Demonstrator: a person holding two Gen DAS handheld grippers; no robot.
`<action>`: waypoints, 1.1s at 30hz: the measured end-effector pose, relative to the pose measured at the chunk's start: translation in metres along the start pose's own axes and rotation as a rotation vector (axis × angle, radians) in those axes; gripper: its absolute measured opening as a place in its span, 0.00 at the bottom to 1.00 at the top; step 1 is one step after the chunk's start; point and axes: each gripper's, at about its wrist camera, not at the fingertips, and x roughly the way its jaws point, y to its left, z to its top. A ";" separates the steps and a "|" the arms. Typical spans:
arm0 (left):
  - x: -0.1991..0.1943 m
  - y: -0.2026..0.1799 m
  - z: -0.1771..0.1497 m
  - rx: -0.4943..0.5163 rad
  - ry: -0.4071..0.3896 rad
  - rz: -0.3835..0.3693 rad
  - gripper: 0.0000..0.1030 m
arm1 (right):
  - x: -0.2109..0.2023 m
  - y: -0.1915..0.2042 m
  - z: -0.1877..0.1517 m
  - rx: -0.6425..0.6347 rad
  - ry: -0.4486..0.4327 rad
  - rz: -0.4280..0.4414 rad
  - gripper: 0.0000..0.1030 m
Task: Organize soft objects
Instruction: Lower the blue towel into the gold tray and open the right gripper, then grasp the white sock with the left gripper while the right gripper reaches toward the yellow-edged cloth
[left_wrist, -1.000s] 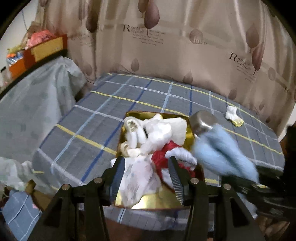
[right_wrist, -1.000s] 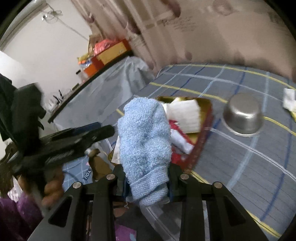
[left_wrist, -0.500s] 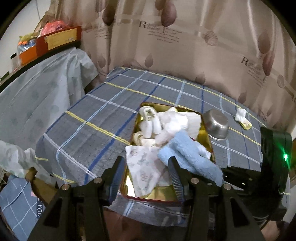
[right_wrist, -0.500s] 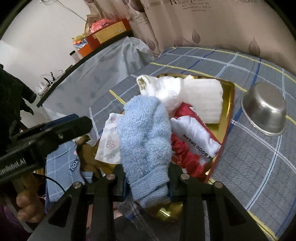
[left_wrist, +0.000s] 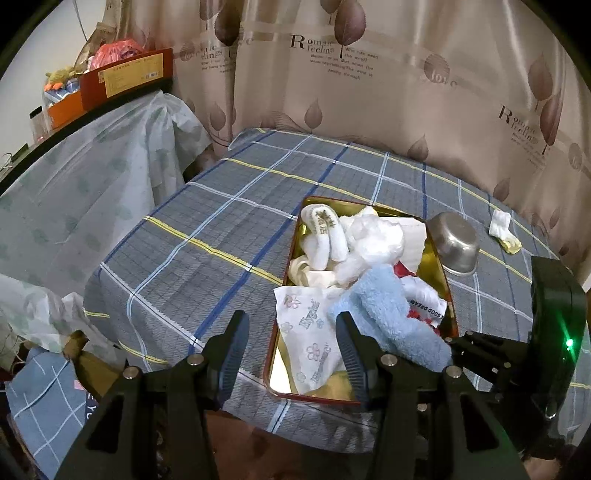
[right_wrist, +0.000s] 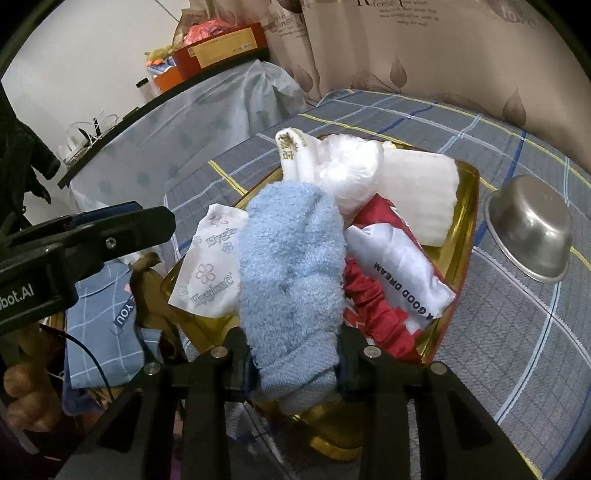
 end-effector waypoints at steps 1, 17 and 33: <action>0.000 0.000 0.000 0.001 0.001 -0.002 0.48 | -0.001 0.000 0.000 0.002 -0.004 0.002 0.38; 0.004 0.005 0.000 -0.008 0.010 0.007 0.48 | -0.049 -0.006 0.003 0.029 -0.191 0.058 0.56; -0.009 -0.005 -0.001 0.028 -0.023 0.015 0.48 | -0.162 -0.208 -0.114 0.361 -0.178 -0.585 0.65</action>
